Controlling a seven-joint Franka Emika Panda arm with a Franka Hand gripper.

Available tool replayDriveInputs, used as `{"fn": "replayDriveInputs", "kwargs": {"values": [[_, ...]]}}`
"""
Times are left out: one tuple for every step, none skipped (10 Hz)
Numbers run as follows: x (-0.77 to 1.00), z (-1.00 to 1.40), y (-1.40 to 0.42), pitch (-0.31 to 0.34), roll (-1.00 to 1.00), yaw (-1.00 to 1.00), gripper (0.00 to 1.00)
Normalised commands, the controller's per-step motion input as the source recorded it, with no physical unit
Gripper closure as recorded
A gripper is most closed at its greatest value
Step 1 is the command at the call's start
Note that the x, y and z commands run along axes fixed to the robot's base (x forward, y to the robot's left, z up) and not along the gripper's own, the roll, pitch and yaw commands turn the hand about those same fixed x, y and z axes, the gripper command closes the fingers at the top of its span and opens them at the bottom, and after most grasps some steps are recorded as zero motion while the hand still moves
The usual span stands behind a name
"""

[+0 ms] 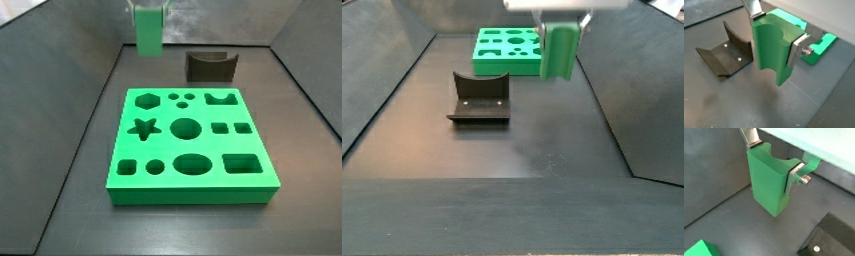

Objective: Pick up the arch object. Move up. Place the arch object on the fixture. Regrasp the arch object. Rotate the arch object. Move to above the board. Insert the arch object.
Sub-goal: Rotate the arch object.

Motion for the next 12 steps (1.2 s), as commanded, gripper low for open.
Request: {"fn": "replayDriveInputs", "kwargs": {"values": [[0.01,-1.00,0.03,-0.053,-0.12,-0.05,1.00],[0.02,-1.00,0.05,-0.054,-0.09,-0.05,1.00],[0.01,-0.86,0.04,-0.053,-0.06,-0.05,1.00],[0.01,-0.70,0.04,-0.053,-0.04,-0.05,1.00],[0.01,-0.59,0.04,-0.052,-0.03,-0.05,1.00],[0.02,-0.38,0.03,-0.044,-0.01,-0.05,1.00],[0.02,-0.23,0.03,-0.038,0.00,-0.05,1.00],[0.00,-0.21,0.03,-0.016,0.00,-0.05,1.00],[-0.01,-0.22,0.03,-0.012,0.00,-0.05,1.00],[-0.01,-0.21,0.03,-0.013,0.00,-0.05,1.00],[-0.01,-0.21,0.03,-0.013,0.00,-0.05,1.00],[-0.01,-0.21,0.03,-0.013,0.00,-0.05,1.00]]}}
